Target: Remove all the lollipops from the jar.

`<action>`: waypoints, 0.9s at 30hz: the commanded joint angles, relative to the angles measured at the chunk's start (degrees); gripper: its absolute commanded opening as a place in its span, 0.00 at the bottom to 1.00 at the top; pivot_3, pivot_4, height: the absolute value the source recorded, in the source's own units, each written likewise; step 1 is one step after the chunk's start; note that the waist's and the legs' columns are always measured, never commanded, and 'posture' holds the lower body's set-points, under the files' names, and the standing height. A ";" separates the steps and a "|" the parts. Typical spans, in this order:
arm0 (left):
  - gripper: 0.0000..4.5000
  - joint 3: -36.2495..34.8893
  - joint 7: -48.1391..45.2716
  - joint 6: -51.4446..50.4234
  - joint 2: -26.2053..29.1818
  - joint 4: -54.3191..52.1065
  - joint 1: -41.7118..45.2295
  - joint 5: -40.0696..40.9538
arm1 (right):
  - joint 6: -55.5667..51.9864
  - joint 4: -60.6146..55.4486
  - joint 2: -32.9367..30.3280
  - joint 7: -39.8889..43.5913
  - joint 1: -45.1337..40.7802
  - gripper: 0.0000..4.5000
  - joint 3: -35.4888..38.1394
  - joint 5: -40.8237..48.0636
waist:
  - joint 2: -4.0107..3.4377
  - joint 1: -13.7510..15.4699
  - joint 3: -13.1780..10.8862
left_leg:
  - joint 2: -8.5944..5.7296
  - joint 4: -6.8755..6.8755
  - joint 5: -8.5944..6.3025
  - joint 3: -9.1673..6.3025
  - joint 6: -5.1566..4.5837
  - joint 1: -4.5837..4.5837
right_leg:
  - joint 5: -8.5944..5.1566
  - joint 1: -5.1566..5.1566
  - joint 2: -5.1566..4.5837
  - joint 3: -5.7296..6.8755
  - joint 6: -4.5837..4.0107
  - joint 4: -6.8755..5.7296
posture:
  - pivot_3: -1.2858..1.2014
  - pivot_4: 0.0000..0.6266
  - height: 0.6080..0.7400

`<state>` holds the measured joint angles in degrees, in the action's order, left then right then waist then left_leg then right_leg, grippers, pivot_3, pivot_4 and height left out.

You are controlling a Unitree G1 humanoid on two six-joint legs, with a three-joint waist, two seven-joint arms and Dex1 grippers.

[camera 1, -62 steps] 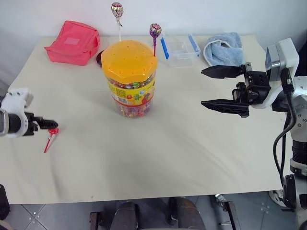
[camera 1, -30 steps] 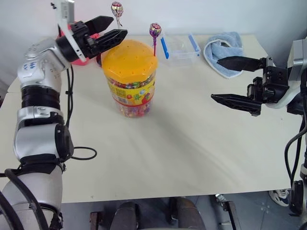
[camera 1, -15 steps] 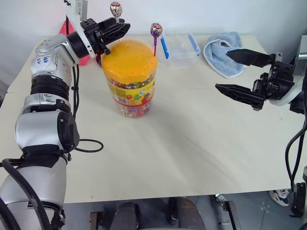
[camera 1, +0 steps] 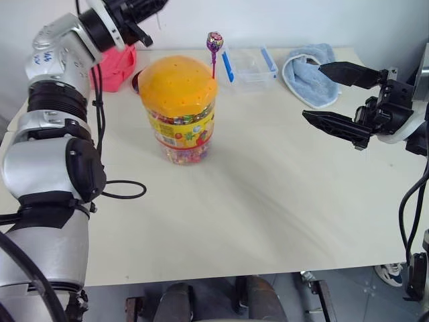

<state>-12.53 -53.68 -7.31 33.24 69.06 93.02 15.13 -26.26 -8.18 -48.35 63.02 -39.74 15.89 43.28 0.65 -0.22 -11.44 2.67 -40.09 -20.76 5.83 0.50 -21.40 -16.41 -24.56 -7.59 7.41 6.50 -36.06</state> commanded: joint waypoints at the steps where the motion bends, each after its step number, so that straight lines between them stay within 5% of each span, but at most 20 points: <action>1: 0.00 0.39 2.94 -3.58 3.49 -2.85 3.05 -1.80 | 1.05 0.53 -0.06 1.03 -2.04 1.00 0.11 0.14 | 0.00 -0.18 0.00 | 0.00 0.01 0.00 0.00 0.00 0.00 | 0.00 -0.01 0.00 0.00 0.00 0.00 | 0.52 0.24 1.00; 7: 0.00 7.82 3.97 -22.92 11.07 -12.53 -4.31 -8.47 | 1.33 3.40 0.33 3.35 -4.64 1.00 -1.79 -0.61 | -0.02 -0.33 0.01 | 0.00 0.01 0.00 0.00 0.00 0.01 | 0.00 -0.01 0.01 -0.02 0.00 0.00 | 0.52 0.24 1.00; 16: 0.00 9.54 1.41 -64.05 24.77 -54.04 -36.50 -3.20 | 2.34 7.05 2.27 6.07 -7.43 1.00 -4.26 -2.11 | 0.07 -1.35 -0.04 | 0.03 -0.03 0.00 -0.06 0.00 -0.03 | 0.00 -0.03 0.00 -0.05 0.00 -0.02 | 0.52 0.24 1.00; 20: 0.00 6.47 2.52 -74.64 28.44 -68.10 -50.85 0.97 | 2.56 8.38 2.72 6.87 -8.38 1.00 -4.83 -2.60 | 0.07 -1.20 -0.04 | 0.04 0.00 0.00 -0.05 0.00 0.01 | 0.00 -0.02 0.00 -0.10 -0.01 -0.02 | 0.52 0.24 1.00; 27: 0.00 2.40 7.72 -83.87 30.34 -77.01 -64.75 3.03 | 2.28 8.84 3.32 7.80 -8.61 1.00 -5.00 -2.91 | 0.07 -0.25 -0.04 | 0.05 -0.08 0.00 -0.01 0.01 0.05 | 0.00 -0.02 -0.01 -0.20 -0.02 -0.15 | 0.52 0.24 1.00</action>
<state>-6.94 -46.99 -89.18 61.53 -4.50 29.48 17.45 -24.80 1.74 -44.59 70.47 -47.31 9.40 39.76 0.72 -0.47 -11.48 2.72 -40.17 -20.76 5.84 0.50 -21.34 -16.41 -24.58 -7.60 7.19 6.49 -36.21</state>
